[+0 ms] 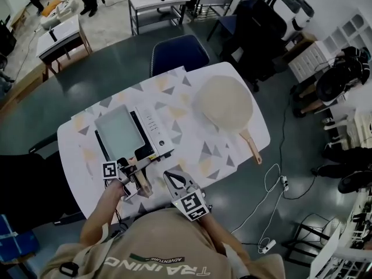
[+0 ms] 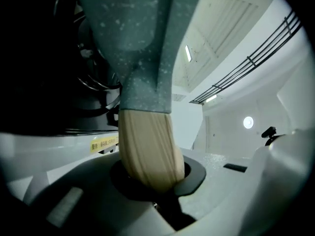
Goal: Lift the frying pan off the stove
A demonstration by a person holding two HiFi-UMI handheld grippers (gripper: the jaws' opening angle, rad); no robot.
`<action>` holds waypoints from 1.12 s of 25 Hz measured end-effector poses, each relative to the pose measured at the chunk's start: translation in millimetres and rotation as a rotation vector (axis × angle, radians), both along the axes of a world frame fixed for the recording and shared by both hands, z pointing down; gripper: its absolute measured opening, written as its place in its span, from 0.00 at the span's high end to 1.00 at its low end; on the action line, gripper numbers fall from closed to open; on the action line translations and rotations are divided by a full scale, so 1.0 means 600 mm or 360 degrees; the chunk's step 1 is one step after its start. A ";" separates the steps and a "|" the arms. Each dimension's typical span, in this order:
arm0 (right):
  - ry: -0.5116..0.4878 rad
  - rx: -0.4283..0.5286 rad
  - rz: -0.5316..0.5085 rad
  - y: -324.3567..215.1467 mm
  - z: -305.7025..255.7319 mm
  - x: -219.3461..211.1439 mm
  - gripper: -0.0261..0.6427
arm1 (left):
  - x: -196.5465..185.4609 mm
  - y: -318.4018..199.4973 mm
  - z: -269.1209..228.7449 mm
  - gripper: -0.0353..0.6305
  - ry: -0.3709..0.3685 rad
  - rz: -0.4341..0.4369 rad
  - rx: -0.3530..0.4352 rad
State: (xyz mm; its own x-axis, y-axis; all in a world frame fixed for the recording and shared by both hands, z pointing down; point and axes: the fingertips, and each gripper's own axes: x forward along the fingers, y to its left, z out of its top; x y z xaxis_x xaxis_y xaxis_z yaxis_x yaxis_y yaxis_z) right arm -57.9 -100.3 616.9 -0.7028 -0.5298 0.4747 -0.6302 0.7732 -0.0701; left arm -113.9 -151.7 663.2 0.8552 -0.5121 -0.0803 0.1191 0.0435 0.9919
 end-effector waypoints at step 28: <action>-0.0132 0.0079 -0.0219 0.012 -0.030 -0.004 0.96 | -0.007 0.074 -0.106 0.87 -0.0179 0.0009 0.0148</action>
